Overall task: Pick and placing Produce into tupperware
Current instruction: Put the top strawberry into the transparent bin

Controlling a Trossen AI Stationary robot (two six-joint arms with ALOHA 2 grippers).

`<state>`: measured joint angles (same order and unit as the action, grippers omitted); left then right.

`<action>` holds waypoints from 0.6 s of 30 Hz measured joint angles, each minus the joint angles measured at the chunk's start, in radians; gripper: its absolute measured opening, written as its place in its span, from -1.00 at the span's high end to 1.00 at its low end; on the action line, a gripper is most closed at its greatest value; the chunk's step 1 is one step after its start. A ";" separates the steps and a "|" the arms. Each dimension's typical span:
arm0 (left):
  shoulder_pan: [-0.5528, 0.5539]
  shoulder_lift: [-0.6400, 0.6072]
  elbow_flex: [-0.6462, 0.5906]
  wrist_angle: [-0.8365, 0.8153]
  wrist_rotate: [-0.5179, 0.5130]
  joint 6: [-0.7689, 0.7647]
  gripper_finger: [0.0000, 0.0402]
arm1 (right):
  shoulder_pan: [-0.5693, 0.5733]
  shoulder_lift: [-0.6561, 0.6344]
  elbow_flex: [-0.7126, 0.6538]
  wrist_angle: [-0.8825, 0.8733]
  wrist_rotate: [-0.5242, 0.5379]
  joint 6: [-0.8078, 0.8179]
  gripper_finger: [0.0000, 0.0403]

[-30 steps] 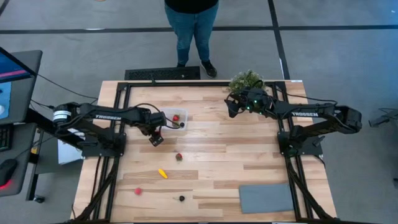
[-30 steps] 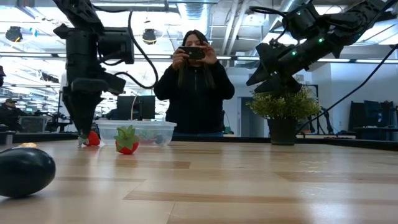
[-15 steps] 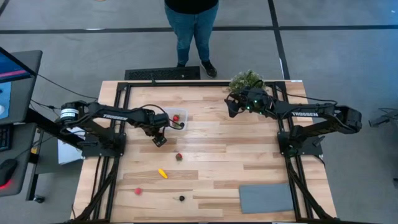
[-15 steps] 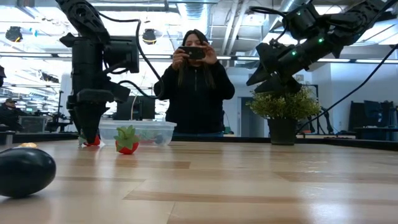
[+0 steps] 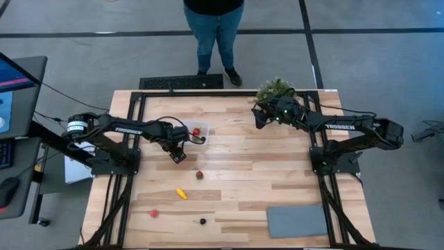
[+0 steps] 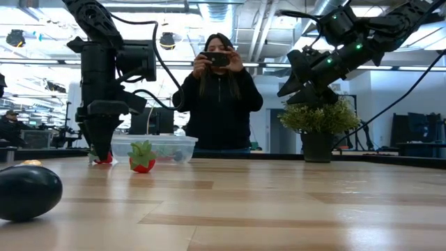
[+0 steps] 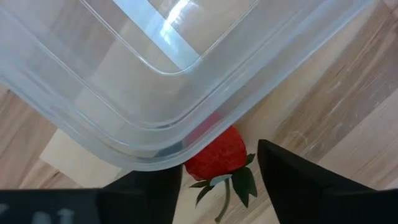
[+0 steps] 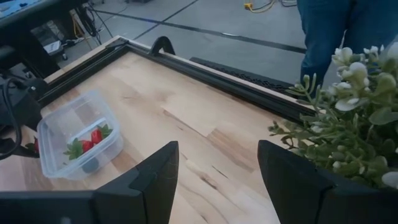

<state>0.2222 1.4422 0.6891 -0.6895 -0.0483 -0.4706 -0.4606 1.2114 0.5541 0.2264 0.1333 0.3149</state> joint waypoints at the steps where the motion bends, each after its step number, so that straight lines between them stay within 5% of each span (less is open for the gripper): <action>1: 0.000 0.000 0.000 0.000 0.000 0.000 0.06 | 0.000 0.000 0.000 0.000 0.000 0.000 -0.21; 9: 0.000 -0.001 0.000 0.000 0.012 -0.003 0.32 | 0.000 0.000 0.000 0.000 0.000 0.000 -0.21; 18: 0.000 -0.002 0.000 -0.005 0.047 -0.011 0.27 | 0.000 0.000 0.000 0.000 -0.001 0.000 -0.21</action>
<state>0.2222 1.4406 0.6895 -0.6940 -0.0012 -0.4812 -0.4606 1.2114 0.5541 0.2264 0.1326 0.3149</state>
